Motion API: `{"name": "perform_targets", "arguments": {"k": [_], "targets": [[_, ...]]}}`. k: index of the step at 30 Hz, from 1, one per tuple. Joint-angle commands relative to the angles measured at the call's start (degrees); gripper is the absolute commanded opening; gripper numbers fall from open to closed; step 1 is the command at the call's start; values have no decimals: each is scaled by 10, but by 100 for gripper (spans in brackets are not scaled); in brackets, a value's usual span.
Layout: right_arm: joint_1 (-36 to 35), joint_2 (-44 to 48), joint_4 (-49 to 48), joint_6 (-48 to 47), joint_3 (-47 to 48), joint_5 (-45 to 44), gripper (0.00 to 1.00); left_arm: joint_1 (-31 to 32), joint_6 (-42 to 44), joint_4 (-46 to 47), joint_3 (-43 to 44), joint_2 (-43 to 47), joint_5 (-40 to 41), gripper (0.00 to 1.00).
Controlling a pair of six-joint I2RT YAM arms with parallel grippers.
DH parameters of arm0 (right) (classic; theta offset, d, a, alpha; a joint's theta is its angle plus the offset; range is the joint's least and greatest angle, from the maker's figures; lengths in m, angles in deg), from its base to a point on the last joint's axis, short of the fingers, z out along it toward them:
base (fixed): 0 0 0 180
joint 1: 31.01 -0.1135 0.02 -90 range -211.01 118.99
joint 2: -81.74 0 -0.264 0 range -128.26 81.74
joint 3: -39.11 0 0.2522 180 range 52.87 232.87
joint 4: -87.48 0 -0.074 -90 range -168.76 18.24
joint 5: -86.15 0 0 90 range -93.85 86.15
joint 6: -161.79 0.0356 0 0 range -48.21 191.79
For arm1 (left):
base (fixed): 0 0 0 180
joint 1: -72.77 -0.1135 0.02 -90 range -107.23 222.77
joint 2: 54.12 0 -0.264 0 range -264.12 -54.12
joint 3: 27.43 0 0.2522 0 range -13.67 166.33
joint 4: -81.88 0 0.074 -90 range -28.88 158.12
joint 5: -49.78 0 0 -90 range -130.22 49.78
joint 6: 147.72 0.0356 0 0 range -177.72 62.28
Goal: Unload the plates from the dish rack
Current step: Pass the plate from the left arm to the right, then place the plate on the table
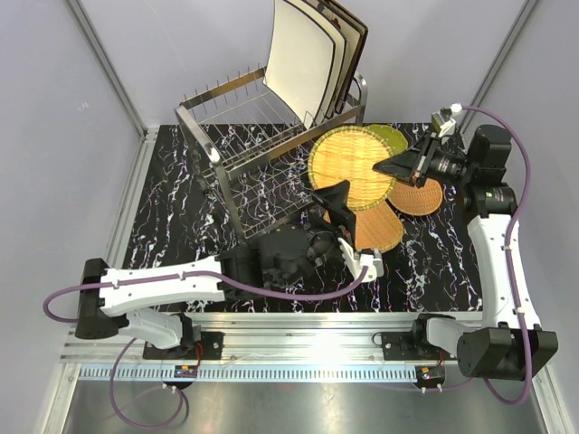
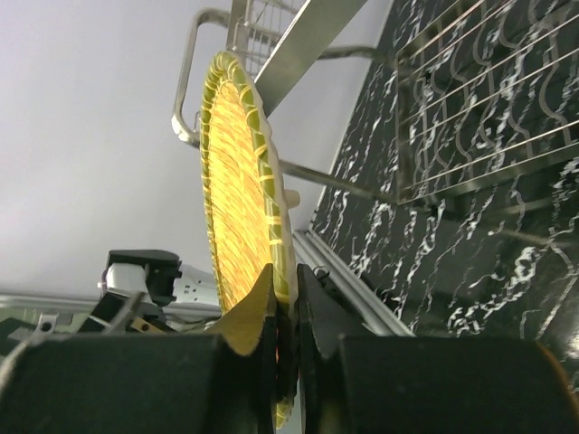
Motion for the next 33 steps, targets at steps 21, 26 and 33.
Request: {"name": "perform_targets", "arguments": {"k": [21,26,33], "targets": [[138,-6,129,-262,19,43,0,3,-276,113,-120,196,131,99],[161,-28,137,-288,21,49,0,3,-328,76,-128,221,161,99],[197,-83,174,-358,45,27,0,2,-377,51,-155,256,188,99]]}}
